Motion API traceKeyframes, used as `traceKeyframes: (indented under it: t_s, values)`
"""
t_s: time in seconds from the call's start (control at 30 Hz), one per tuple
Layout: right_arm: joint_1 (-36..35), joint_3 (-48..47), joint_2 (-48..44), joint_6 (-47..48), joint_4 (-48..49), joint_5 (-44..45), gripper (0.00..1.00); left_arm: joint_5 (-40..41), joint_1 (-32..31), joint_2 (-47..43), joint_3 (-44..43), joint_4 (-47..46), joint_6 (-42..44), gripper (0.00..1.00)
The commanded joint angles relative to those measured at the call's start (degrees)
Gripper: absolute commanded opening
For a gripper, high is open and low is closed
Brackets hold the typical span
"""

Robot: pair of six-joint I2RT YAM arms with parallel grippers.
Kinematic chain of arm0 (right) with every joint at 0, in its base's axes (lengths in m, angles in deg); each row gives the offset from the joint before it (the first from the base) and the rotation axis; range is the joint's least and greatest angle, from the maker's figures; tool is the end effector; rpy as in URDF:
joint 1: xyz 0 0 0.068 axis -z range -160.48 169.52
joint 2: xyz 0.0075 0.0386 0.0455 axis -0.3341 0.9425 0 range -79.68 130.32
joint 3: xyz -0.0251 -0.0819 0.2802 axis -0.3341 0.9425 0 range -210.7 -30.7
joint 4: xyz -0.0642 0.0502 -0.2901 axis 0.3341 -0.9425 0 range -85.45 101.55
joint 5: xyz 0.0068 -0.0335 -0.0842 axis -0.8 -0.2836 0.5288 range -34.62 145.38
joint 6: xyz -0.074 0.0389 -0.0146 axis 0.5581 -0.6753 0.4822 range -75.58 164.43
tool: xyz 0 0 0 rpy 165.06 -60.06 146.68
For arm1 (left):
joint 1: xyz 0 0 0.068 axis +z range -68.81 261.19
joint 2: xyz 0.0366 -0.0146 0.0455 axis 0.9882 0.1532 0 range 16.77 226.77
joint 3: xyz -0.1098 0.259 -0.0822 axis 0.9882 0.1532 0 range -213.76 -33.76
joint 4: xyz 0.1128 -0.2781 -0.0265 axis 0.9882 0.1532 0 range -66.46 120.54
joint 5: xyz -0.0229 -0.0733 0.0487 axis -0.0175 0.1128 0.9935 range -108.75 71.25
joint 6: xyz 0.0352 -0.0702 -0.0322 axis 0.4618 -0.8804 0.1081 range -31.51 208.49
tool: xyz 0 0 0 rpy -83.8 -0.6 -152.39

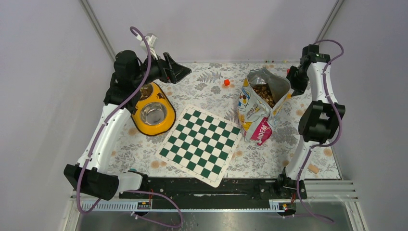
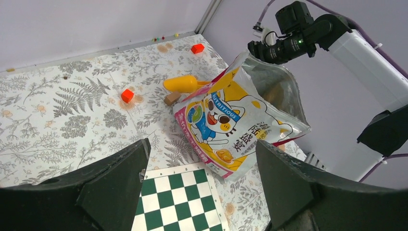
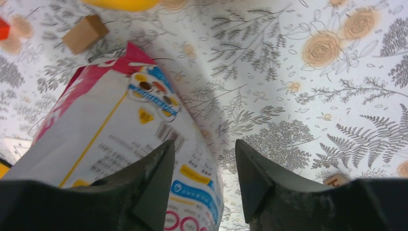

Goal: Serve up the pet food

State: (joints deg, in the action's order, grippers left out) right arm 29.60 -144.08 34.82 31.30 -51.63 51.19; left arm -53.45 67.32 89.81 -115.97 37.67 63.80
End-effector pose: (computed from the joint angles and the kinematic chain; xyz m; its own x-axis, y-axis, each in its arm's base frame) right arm 0.4841 -0.0806 0.2934 -0.8313 0.3779 -0.4075 0.3411 0.9258 0.1628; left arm 0.3255 -0.1239 0.4793 -0.3885 -0.2578 -0.8846 0.6442 0.6105 -0.4608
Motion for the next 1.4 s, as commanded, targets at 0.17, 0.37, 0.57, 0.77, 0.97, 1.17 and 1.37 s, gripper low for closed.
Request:
traceKeyframes:
  t_s: [0.17, 0.37, 0.57, 0.77, 0.97, 1.17, 1.37]
  values:
    - [6.4, 11.2, 2.3, -24.9, 16.1, -0.5, 0.53, 1.0, 0.3, -1.2, 0.4, -1.9, -0.4, 0.82]
    - [6.3, 11.1, 5.9, -39.3, 21.6, -0.8, 0.47, 1.6, 0.3, -0.6, -0.1, -1.7, -0.4, 0.82]
    - [6.3, 12.3, 7.7, -48.0, 26.3, 0.8, 0.46, 2.1, 0.2, -0.4, 0.3, -1.4, -0.5, 0.82]
    - [6.1, 12.7, 9.5, -52.6, 26.0, 2.6, 0.38, 2.9, 0.3, 0.6, -0.5, -0.2, 0.4, 0.82]
    - [5.5, 14.2, 9.7, -53.3, 25.2, 5.0, 0.40, 3.5, 0.3, 1.4, -1.2, 0.7, 1.3, 0.82]
    - [5.4, 14.2, 11.0, -54.7, 25.2, 7.9, 0.42, 3.6, 0.3, 2.3, -2.5, 2.1, 2.5, 0.83]
    - [4.5, 13.3, 11.9, -58.5, 25.1, 12.6, 0.42, 3.7, 0.3, 3.1, -3.8, 3.8, 3.3, 0.83]
